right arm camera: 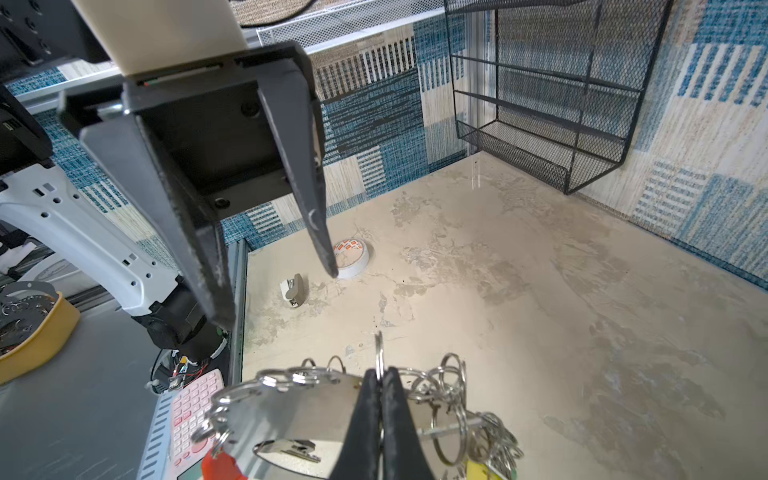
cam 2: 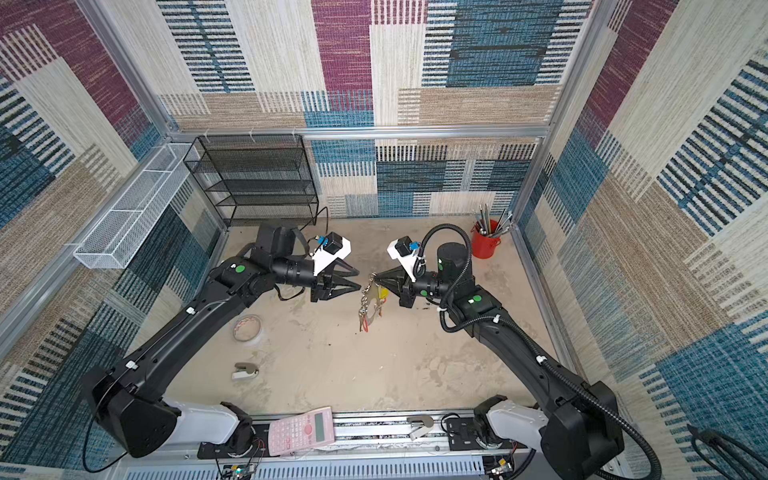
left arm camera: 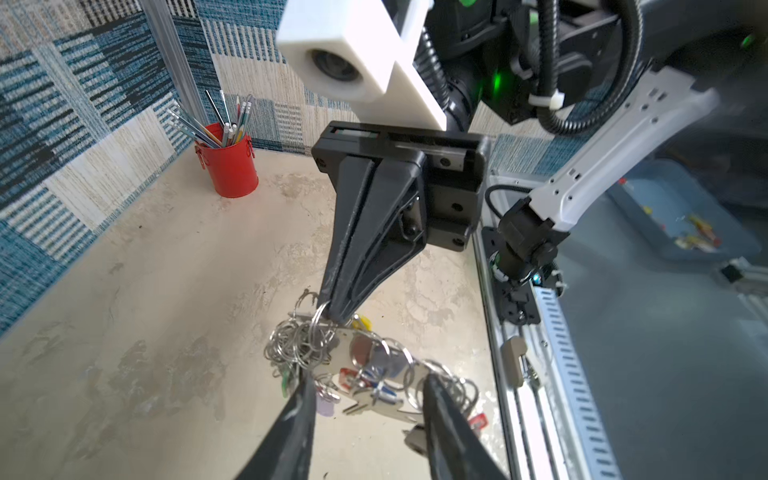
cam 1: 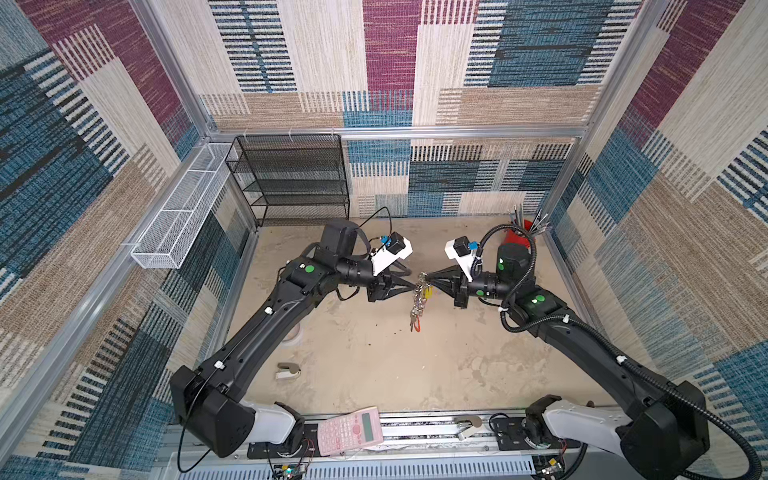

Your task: Put the keys on the keyring

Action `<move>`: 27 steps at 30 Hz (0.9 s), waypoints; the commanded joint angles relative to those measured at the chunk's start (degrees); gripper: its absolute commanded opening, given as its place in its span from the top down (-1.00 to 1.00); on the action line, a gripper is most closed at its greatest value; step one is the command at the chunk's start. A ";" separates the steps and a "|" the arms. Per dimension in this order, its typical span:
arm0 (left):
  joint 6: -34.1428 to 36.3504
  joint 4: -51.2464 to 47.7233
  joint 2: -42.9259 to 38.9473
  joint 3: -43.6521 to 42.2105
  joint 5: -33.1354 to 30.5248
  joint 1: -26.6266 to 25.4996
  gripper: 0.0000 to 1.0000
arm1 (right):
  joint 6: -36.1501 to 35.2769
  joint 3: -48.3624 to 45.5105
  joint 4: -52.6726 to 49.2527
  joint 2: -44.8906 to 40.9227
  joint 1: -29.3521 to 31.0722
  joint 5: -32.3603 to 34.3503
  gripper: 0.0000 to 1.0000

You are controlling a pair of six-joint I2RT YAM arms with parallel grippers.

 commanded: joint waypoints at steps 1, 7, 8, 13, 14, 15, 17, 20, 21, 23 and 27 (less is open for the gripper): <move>3.66 -5.34 1.94 2.23 -1.39 -0.09 0.16 | -1.71 0.73 -0.09 0.04 0.27 -0.32 1.00; 3.69 -4.78 3.25 3.14 0.02 -0.28 0.21 | -1.81 0.92 -0.04 0.26 0.47 -0.65 1.00; 3.75 -4.33 3.23 3.02 0.04 -0.26 0.23 | -1.76 0.85 0.11 0.31 0.42 -1.05 1.00; 4.94 -5.94 4.77 4.58 -1.50 -1.00 0.30 | -1.80 0.68 0.31 0.57 0.67 -1.72 1.00; 5.43 -6.91 5.45 5.50 -2.10 -1.40 0.31 | -1.85 0.84 0.37 0.57 0.72 -2.15 1.00; 5.91 -7.88 6.07 6.27 -2.60 -1.72 0.33 | -1.85 0.85 0.37 0.47 0.78 -2.20 1.00; 5.89 -8.23 6.97 7.21 -3.45 -2.12 0.35 | -1.91 0.83 0.42 0.44 0.80 -2.35 1.00; 5.75 -7.74 7.62 7.74 -4.45 -2.43 0.40 | -1.94 0.80 0.34 0.39 0.85 -2.50 1.00; 5.77 -7.89 7.86 7.91 -5.00 -2.48 0.41 | -1.97 0.75 0.31 0.39 0.89 -2.59 1.00; 6.27 -8.39 8.23 8.23 -5.47 -2.48 0.44 | -2.02 0.64 0.40 0.22 0.88 -2.60 1.00; 6.47 -8.65 8.75 8.44 -5.66 -2.48 0.53 | -2.09 0.58 0.46 0.39 0.99 -2.88 1.00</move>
